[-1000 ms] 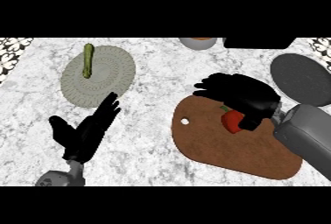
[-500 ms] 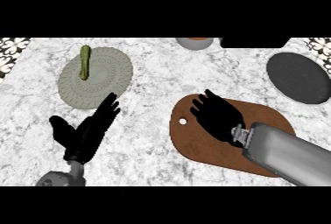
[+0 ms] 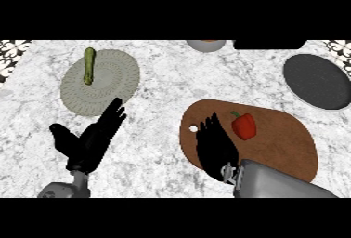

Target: Pick the bell pepper from the cutting board and place it in the pan

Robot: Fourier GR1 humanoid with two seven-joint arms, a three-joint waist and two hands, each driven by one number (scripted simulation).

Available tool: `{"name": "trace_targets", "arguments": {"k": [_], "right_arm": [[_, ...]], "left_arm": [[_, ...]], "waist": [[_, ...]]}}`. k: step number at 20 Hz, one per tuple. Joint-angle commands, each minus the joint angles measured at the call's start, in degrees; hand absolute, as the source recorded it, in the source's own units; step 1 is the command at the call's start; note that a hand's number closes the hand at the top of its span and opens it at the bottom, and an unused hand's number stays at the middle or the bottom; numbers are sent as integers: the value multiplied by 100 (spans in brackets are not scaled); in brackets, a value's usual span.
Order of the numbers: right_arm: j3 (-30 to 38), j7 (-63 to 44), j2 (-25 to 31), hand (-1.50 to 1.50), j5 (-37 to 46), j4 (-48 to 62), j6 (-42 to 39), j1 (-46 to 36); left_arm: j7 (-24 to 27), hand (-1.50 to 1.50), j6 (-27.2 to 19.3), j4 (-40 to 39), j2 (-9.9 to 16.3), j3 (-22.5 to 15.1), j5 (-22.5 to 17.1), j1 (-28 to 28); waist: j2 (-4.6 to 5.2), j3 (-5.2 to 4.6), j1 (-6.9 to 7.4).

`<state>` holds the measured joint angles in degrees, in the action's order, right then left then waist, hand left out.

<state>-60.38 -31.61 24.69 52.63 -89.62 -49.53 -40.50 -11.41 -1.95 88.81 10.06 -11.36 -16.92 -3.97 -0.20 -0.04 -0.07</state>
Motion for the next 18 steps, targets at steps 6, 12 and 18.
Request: {"name": "trace_targets", "arguments": {"k": [6, 12, 18], "right_arm": [[-99, -159, -41, -150, 1122, -153, -56, 581], [255, 375, 172, -150, 1577, -111, -193, 242], [418, 1028, 338, -150, 2147, 676, 802, 549]], "left_arm": [[-94, 0, 114, 3, -89, 136, 88, -33], [-90, 0, 385, -238, -5, 398, 19, -307], [-206, 0, 270, 65, -212, 243, 199, 22]], "waist": [[13, 4, 12], [18, 2, 10], [21, 5, 38]]}}
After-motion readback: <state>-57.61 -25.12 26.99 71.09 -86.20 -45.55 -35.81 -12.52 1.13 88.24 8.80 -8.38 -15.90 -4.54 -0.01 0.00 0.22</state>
